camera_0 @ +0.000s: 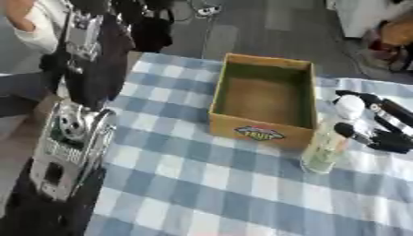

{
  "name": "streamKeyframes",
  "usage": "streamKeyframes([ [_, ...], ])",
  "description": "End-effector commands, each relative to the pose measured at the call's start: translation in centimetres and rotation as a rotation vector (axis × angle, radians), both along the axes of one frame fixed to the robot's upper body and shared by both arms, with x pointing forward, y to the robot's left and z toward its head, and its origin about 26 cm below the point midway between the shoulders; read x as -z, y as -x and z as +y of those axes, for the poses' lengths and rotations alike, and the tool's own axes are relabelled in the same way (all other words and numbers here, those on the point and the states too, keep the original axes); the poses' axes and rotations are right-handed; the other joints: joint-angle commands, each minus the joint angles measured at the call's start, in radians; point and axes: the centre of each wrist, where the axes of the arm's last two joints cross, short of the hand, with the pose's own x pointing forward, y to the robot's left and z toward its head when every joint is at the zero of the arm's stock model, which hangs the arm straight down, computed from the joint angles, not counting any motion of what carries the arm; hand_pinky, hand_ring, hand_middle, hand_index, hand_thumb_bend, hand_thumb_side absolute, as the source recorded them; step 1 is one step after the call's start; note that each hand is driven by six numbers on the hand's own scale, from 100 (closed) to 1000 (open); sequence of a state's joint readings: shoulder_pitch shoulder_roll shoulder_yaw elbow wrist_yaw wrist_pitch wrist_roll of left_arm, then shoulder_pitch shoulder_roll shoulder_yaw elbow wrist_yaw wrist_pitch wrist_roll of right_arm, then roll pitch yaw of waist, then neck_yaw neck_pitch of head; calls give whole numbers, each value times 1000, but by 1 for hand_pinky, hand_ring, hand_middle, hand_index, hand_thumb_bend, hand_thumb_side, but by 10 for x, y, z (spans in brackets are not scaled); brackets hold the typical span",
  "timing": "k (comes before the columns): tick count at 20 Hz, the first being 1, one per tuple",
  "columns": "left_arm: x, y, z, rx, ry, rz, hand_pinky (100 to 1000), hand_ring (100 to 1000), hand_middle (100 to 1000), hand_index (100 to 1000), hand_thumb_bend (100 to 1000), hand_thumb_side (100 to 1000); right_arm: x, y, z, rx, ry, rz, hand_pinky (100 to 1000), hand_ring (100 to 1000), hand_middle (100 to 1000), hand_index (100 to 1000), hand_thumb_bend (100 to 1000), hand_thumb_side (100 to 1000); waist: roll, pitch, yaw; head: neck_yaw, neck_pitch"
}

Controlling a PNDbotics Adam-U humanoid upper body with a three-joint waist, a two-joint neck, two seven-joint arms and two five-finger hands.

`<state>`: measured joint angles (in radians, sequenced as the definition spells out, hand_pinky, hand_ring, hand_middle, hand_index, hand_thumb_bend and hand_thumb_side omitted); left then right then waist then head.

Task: Pick up objects on the table and place them in the box.

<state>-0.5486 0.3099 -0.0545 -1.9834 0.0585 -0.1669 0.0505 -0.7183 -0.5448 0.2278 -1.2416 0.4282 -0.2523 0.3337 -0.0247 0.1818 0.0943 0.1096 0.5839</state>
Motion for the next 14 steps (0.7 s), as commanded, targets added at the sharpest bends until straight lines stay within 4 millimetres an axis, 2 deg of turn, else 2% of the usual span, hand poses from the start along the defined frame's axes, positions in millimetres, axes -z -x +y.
streamKeyframes([
  [1,-9,3,-3,17,5,-36,722,648,797,994,342,937,-16,-3,-6,10,12,-30,941,764,839,1000,615,899,0,-14,1,6,-5],
  [11,-10,3,-4,20,7,-39,722,648,797,993,342,937,-15,-5,-9,14,-2,-19,936,757,830,1000,607,901,-1,-12,4,10,-1],
  [14,-10,3,-3,19,7,-39,722,648,797,994,342,937,-15,-5,-11,8,-30,-10,918,734,802,1000,593,900,-1,-13,4,12,3],
])
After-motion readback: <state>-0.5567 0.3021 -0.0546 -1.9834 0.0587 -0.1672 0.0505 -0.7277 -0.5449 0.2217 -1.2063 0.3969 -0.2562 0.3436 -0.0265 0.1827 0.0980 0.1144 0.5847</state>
